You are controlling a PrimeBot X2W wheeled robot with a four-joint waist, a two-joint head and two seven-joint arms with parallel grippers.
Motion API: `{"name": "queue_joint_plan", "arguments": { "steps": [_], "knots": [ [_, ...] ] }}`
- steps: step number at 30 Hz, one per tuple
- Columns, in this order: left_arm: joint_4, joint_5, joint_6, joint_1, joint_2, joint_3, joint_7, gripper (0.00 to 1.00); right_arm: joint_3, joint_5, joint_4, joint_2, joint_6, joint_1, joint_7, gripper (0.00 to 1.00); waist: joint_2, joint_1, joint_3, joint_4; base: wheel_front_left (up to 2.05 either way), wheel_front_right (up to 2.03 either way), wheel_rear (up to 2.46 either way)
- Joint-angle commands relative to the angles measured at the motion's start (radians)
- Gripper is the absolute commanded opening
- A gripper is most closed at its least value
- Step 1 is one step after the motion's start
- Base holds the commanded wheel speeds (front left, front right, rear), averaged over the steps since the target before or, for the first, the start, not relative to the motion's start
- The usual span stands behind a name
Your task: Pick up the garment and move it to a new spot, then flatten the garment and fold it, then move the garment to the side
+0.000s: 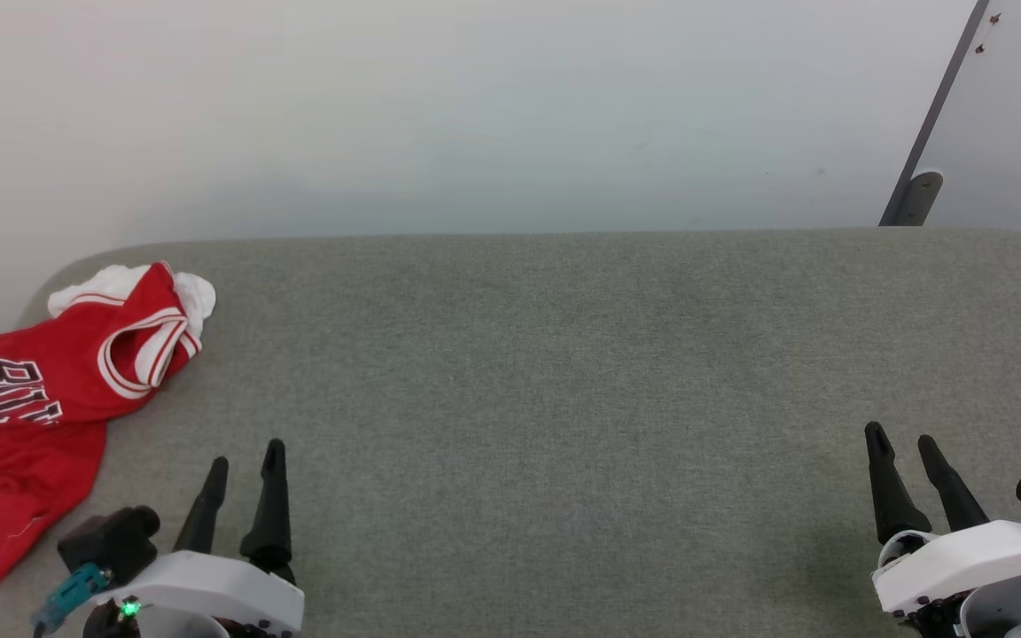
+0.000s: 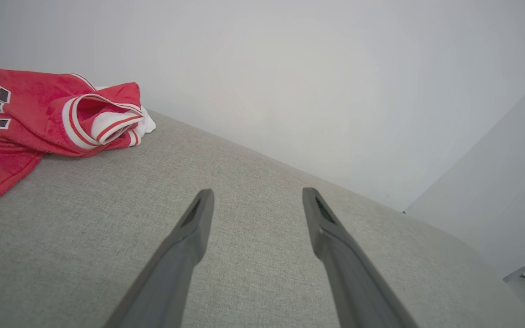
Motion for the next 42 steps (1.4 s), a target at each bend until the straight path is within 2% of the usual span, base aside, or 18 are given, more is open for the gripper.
{"name": "queue_joint_plan", "arguments": {
  "steps": [1, 42],
  "knots": [
    [-0.010, 0.026, -0.006, -0.008, 0.009, 0.003, -0.008, 1.00, -0.002, -0.026, -0.012, -0.002, -0.001, -0.017, -0.006, 1.00, 0.0000, 0.0000, 0.000, 0.000, 0.00, 0.00, 0.00],
    [-0.013, 0.381, -0.015, -0.004, 0.009, 0.000, -0.094, 1.00, 0.001, -0.358, -0.055, -0.005, -0.001, 0.007, -0.036, 1.00, 0.0000, 0.0000, 0.000, -0.003, 0.00, 0.00, 0.00]
  ]
}}
